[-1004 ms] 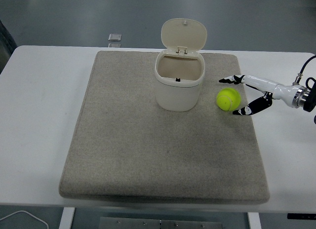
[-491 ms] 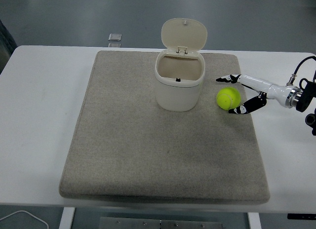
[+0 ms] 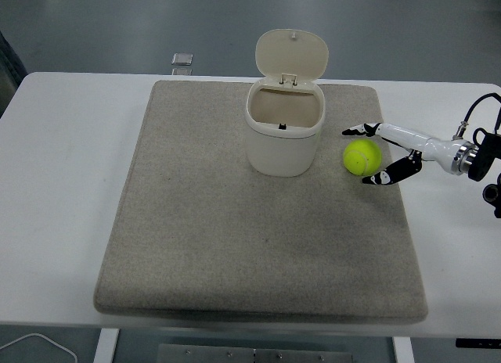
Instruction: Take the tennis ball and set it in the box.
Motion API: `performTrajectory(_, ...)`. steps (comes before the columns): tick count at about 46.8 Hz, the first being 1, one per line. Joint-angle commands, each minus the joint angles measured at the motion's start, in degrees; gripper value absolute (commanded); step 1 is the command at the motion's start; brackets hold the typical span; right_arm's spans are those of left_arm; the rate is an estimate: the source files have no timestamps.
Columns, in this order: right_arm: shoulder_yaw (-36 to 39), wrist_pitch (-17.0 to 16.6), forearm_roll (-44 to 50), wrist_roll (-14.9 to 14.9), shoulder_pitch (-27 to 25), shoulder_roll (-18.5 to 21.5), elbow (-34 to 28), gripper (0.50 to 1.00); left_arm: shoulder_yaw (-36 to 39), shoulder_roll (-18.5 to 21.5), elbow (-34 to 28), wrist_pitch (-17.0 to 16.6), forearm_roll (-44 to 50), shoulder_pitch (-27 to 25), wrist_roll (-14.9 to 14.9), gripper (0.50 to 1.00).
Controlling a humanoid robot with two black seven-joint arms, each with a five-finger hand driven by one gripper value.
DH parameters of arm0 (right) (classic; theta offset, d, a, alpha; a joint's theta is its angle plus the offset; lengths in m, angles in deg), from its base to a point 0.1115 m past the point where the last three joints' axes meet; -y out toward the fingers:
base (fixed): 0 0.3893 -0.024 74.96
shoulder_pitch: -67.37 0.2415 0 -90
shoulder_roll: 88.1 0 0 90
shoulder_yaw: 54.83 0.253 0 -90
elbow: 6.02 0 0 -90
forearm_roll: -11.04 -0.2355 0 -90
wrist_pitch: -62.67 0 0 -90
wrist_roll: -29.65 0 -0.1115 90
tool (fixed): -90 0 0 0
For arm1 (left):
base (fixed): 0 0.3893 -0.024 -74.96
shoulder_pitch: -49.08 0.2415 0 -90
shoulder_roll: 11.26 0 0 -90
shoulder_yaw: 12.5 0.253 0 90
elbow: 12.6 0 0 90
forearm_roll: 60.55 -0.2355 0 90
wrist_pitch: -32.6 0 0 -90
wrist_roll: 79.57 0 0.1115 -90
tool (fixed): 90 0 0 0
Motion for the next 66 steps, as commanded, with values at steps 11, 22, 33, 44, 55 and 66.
performTrajectory(11,-0.24,-0.18,0.82,0.00,0.27,-0.09,0.00,0.576,0.00,0.00,0.00,-0.01,-0.03,-0.07,0.00,0.992)
performTrajectory(22,-0.24,-0.61,0.82,0.00,0.44,-0.18,0.00,0.500,0.00,0.00,0.00,-0.01,-0.03,0.02,0.00,0.992)
performTrajectory(33,0.29,-0.88,0.47,0.00,1.67,-1.14,0.35,0.500,0.00,0.00,0.09,-0.01,0.06,0.02,0.00,0.992)
performTrajectory(44,0.82,-3.34,-0.67,-0.18,3.87,-4.30,4.21,0.500,0.00,0.00,0.00,-0.01,0.06,0.02,0.00,0.992)
performTrajectory(55,0.82,-5.45,-0.93,-0.71,5.71,-10.02,10.80,0.500,0.00,0.00,0.00,-0.01,-0.03,-0.07,0.00,0.992)
performTrajectory(66,0.99,-7.64,-1.55,-1.15,9.84,-14.59,16.43,0.500,0.00,0.00,0.00,-0.01,0.06,0.02,0.00,0.992)
